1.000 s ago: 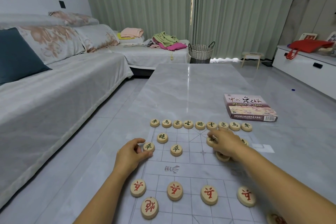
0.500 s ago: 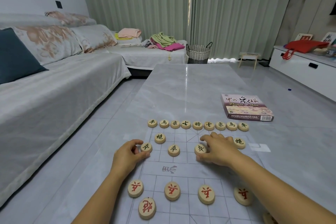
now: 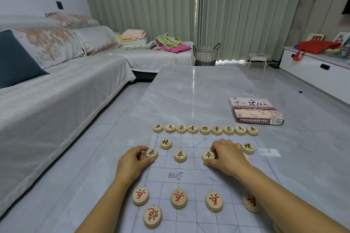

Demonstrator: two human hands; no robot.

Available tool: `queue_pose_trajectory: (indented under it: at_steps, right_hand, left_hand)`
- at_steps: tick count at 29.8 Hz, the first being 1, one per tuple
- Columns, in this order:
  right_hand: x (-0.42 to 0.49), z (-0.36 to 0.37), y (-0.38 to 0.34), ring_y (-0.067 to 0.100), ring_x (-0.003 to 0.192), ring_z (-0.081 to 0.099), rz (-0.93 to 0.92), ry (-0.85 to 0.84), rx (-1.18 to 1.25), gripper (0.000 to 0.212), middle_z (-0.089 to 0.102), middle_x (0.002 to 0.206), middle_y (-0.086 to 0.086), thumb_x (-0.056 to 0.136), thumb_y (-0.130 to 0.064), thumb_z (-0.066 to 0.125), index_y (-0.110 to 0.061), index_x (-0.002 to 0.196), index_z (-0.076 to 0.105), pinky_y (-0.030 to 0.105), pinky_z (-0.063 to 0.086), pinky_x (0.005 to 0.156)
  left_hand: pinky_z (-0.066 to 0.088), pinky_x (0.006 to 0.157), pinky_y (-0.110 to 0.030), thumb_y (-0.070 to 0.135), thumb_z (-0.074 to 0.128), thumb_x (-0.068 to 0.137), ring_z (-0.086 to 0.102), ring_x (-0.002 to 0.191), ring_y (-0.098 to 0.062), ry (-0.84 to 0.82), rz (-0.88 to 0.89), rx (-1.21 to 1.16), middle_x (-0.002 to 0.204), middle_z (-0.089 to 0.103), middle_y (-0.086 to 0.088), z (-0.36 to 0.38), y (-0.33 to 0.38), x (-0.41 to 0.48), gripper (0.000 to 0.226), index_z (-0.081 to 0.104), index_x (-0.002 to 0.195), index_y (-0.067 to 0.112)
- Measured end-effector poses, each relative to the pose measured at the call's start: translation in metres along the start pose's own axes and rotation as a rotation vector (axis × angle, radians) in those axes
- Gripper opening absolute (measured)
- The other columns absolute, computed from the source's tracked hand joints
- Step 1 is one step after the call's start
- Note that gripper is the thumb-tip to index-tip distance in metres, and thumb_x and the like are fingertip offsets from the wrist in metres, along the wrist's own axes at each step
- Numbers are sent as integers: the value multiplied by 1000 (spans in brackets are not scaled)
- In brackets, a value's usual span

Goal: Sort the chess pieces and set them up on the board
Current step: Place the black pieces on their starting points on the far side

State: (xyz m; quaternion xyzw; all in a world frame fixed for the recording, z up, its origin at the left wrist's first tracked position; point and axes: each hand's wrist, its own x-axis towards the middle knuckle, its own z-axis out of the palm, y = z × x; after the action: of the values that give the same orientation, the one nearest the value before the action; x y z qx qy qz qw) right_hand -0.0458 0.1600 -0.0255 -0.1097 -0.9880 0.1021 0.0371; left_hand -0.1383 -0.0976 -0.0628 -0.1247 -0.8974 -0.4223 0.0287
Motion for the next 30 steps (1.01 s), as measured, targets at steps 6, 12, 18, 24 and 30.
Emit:
queue_pose_trajectory:
  at_steps: [6, 12, 18, 24, 30]
  right_hand:
    - [-1, 0, 4, 19, 109, 45, -4, -21, 28, 46, 49, 106, -4, 78, -55, 58, -24, 111, 52, 35, 31, 92]
    - [4, -30, 60, 17, 96, 54, 112, 106, 349, 26, 59, 110, 3, 85, -31, 60, -18, 107, 62, 32, 43, 87]
    - [-17, -33, 87, 9, 82, 51, 75, -10, 256, 24, 54, 96, -4, 82, -28, 65, -22, 104, 61, 20, 40, 70]
    - [-25, -22, 73, 15, 123, 36, -109, 14, 103, 52, 41, 122, -7, 84, -33, 58, -30, 133, 42, 27, 34, 100]
    - [-14, -15, 52, 17, 115, 38, -238, -4, -112, 39, 51, 125, -6, 90, -38, 47, -29, 128, 49, 27, 21, 82]
  left_hand:
    - [38, 64, -22, 27, 74, 75, 49, 71, -12, -3, -3, 2, 77, 54, 4, 0, -1, 0, 36, 62, 108, 21]
    - [39, 64, -23, 28, 74, 75, 51, 74, -13, -9, -12, -1, 79, 55, 1, -2, -2, 0, 38, 61, 110, 21]
    - [39, 62, -25, 28, 75, 74, 51, 71, -14, 3, -15, -3, 77, 56, 0, -1, -2, -1, 38, 62, 108, 20]
    - [40, 61, -25, 28, 76, 72, 52, 71, -16, -5, -15, -8, 77, 57, -2, -1, -1, -1, 38, 62, 107, 21]
    - [40, 61, -26, 28, 76, 72, 51, 69, -16, -17, -20, -27, 76, 57, -3, -1, -2, -1, 38, 61, 107, 22]
